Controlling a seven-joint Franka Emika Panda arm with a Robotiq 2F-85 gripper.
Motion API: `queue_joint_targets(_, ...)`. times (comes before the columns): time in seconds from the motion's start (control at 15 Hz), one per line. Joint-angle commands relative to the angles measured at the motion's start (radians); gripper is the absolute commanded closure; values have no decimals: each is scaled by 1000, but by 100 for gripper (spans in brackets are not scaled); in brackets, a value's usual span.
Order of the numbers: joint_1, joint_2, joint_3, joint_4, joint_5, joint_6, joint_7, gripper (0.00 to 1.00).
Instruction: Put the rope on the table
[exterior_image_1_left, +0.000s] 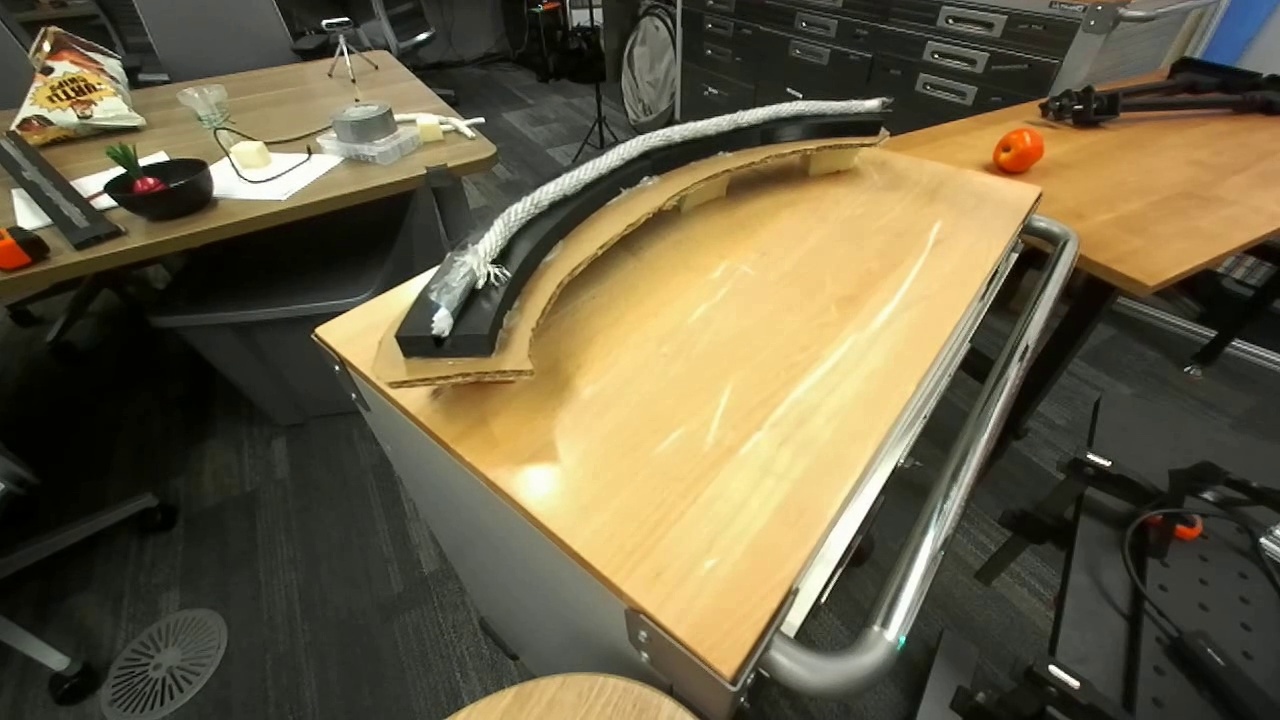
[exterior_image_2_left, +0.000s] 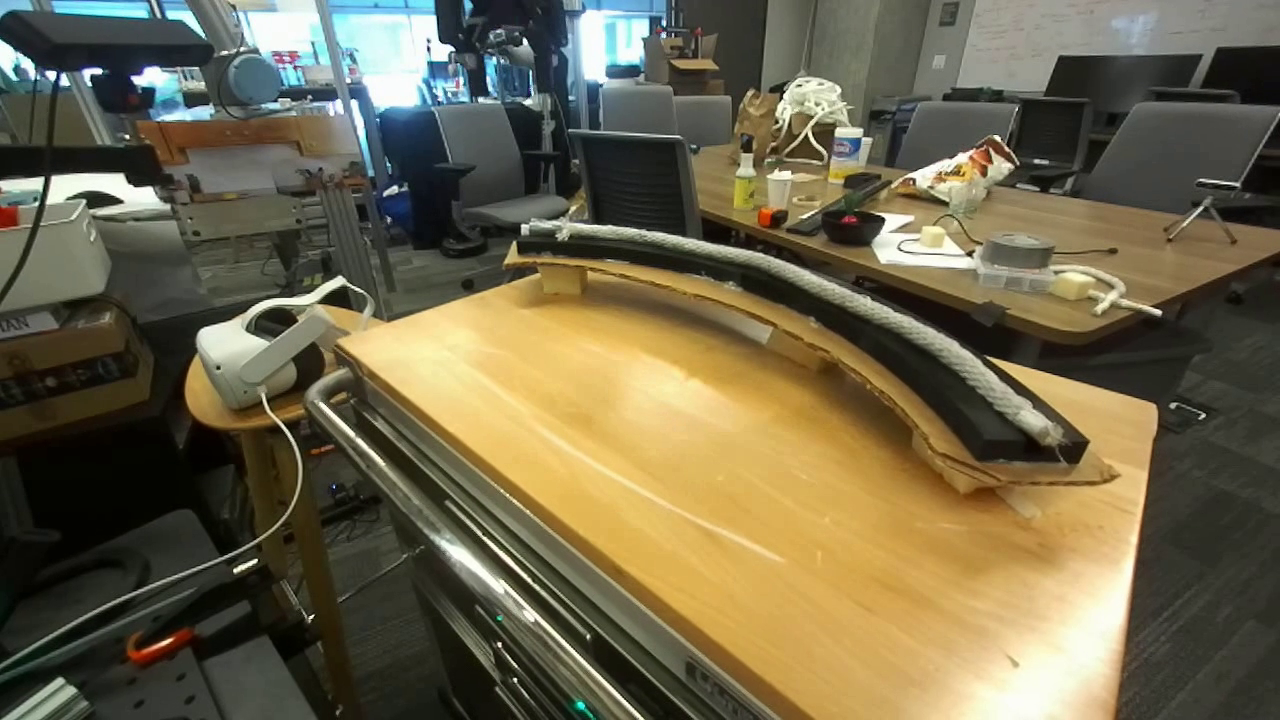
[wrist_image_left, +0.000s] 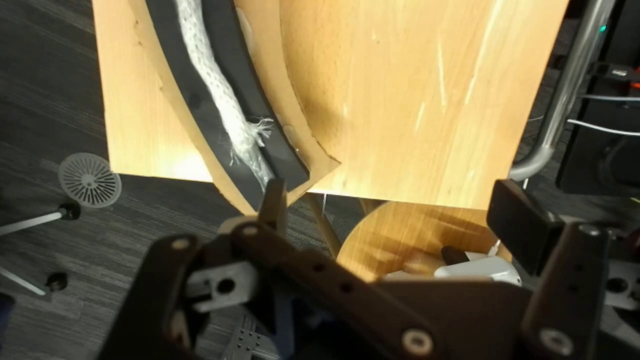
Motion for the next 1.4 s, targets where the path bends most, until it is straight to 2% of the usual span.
queue_joint_targets(0.0,-55,181,5,167,112,32,-47,0)
queue_joint_targets(0.07,-80,180,12,173,167,29,-77,0)
queue_joint_targets(0.13,-52,133,14,86,89,37,-25,0)
queue_joint_targets(0.47,-86,180,13,149,142,41,-60,0)
queue_joint_targets(1.27,-51,548,52,450,109,-56,-94,0)
queue_joint_targets(1.33,-50,563,53,471,105,-65,-95,4)
